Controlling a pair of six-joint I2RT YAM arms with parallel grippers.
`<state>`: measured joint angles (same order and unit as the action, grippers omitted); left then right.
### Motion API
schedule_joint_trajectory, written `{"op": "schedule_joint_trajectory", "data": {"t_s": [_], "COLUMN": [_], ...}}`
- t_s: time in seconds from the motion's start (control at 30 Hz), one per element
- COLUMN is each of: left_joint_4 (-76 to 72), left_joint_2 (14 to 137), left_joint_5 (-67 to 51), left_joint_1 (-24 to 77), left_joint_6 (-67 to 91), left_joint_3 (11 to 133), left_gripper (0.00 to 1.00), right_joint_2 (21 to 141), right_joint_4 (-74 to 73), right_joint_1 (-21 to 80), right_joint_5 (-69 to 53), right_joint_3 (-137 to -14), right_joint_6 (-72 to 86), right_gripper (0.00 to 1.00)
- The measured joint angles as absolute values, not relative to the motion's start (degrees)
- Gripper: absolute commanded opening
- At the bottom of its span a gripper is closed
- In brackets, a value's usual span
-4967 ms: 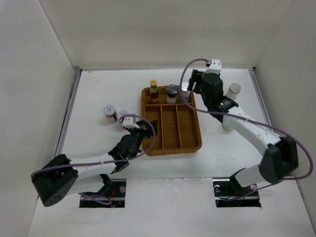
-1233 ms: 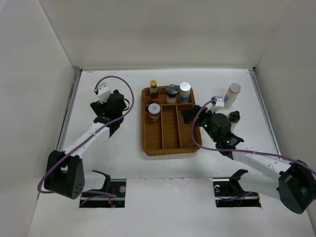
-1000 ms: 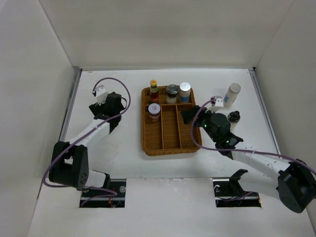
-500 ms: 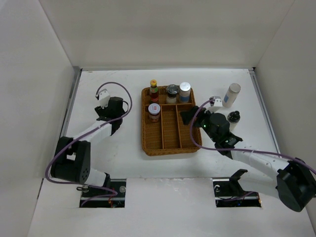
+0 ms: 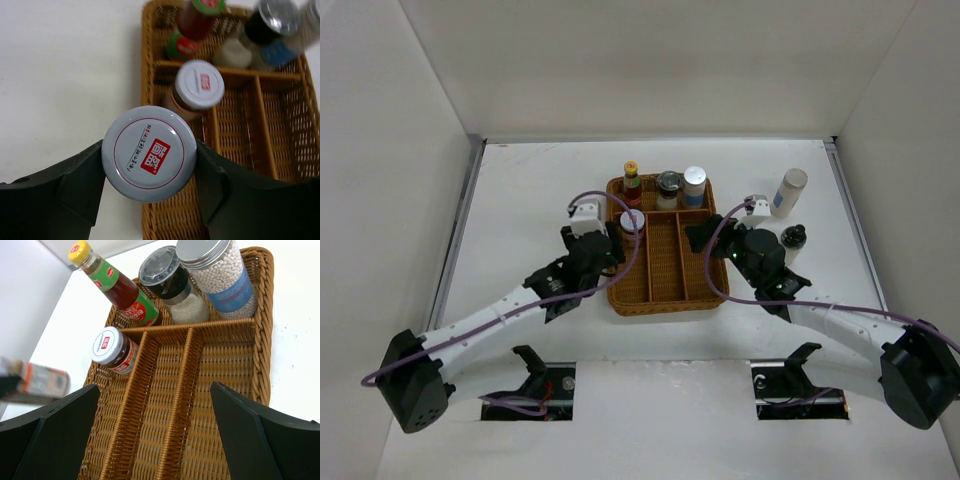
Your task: Organize the condiment bottles
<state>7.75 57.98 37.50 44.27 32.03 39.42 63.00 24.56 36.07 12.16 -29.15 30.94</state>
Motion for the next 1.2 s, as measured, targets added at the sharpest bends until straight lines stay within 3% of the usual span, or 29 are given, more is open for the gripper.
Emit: {"op": "schedule_joint_trajectory", "data": {"t_s": [0.13,0.27,0.33,0.4,0.47,0.6,0.73,0.8,0.9,0.97,1.2], "left_joint_4": [7.9,5.9,4.1,1.7,-0.4,-4.8,-8.5,-10.2,-12.5,-14.4,-21.6], "left_joint_2": [62.7,67.3,69.1,70.6,71.8,73.7,73.7,73.7,73.6,73.0,63.2], "left_joint_5": [37.4,36.2,35.7,35.4,35.3,35.7,36.4,36.7,36.9,36.9,37.0], "left_joint_1": [51.3,53.5,53.4,53.4,53.5,53.5,53.7,53.8,54.0,54.1,53.8], "left_joint_6": [31.8,31.6,31.3,30.8,30.3,28.8,27.4,27.0,26.5,26.3,26.1], "left_joint_3": [39.4,39.3,39.0,38.3,37.2,34.0,32.4,31.7,30.8,30.0,24.0], "left_gripper": [0.31,0.32,0.32,0.32,0.35,0.46,0.59,0.66,0.89,0.97,1.0], "right_joint_2": [62.9,62.4,61.7,60.7,59.8,58.6,58.3,58.6,60.8,63.2,78.5], "right_joint_4": [24.6,24.5,24.3,23.9,23.0,19.1,13.5,11.1,8.4,6.7,1.0], "right_joint_1": [36.1,36.0,35.9,35.5,34.3,29.2,22.2,18.7,13.4,10.3,3.8], "right_joint_5": [12.2,12.5,12.9,13.3,14.1,16.2,18.2,19.4,21.4,22.8,24.7], "right_joint_3": [-29.1,-29.1,-29.1,-29.2,-29.3,-31.2,-36.5,-39.9,-45.4,-48.3,-56.4], "right_joint_6": [30.9,30.5,30.1,29.7,29.6,29.3,28.1,27.4,25.7,24.8,22.7], "right_gripper": [0.96,0.74,0.59,0.54,0.58,0.86,0.99,1.0,1.0,1.0,1.0]}}
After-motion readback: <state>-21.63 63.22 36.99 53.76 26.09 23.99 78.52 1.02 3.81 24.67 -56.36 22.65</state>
